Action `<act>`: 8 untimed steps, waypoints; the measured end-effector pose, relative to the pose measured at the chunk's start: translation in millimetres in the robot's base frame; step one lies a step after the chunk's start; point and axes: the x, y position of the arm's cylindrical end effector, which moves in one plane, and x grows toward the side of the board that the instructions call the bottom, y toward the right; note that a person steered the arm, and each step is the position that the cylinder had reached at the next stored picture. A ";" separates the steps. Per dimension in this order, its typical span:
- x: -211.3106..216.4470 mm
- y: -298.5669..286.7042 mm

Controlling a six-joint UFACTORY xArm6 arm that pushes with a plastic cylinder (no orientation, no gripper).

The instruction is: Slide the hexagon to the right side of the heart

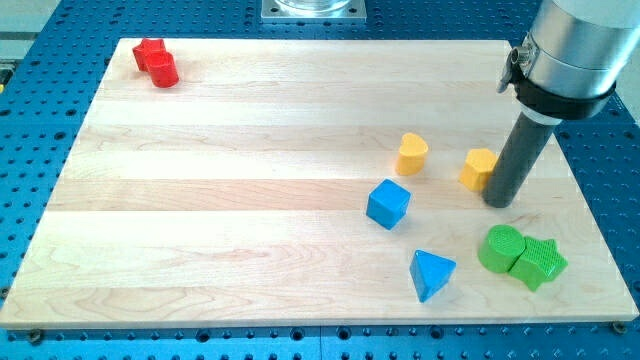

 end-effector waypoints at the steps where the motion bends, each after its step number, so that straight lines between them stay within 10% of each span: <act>1: 1.7 28.8; 8: -7.1 -0.4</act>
